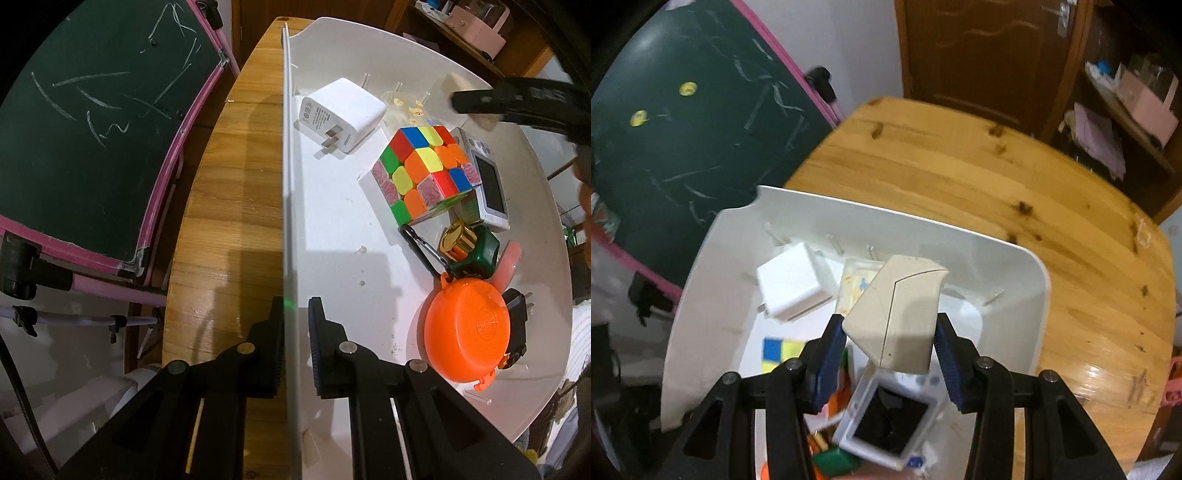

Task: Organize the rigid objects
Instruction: 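Carry the beige box into the tray and release it with the right tool, then withdraw the right tool toward the green-lidded jar on the table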

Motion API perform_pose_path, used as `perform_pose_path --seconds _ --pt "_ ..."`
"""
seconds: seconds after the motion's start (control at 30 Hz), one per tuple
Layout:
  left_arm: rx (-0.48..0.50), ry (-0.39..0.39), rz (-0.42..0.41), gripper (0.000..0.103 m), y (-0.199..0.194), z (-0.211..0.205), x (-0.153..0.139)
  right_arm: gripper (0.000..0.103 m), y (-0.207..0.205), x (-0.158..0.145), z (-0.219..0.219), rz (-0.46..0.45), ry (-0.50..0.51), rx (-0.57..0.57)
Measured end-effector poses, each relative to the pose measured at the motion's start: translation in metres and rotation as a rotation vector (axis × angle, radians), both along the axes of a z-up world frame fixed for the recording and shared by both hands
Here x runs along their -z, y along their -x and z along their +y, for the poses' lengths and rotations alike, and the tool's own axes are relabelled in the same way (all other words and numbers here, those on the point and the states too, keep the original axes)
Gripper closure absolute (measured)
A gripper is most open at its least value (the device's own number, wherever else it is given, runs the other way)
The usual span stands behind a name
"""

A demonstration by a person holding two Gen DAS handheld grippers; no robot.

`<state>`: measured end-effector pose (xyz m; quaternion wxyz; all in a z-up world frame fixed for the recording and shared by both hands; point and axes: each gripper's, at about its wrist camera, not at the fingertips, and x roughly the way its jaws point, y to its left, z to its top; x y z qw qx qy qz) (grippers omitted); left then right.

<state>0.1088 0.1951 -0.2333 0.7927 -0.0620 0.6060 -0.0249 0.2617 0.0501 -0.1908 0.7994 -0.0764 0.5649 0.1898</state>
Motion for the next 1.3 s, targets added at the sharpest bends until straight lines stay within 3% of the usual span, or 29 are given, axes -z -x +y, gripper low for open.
perform_pose_path --seconds 0.27,0.4,0.53,0.77,1.3 --pt "0.001 -0.008 -0.001 0.09 0.0 0.0 0.0 0.054 -0.01 0.023 0.003 0.049 0.027 0.02" --pt "0.003 -0.015 -0.002 0.09 0.0 -0.002 0.0 0.046 -0.007 0.019 0.003 0.043 0.0 0.01" --pt "0.002 -0.022 -0.003 0.09 0.001 -0.003 0.0 0.038 0.003 0.006 0.002 -0.005 -0.011 0.005" --pt "-0.002 -0.028 -0.003 0.09 0.001 -0.005 0.0 0.038 0.028 -0.029 -0.014 -0.091 -0.06 -0.015" --pt "-0.021 -0.064 0.004 0.09 0.0 -0.011 -0.001 0.038 0.092 -0.08 -0.109 -0.247 -0.096 -0.012"
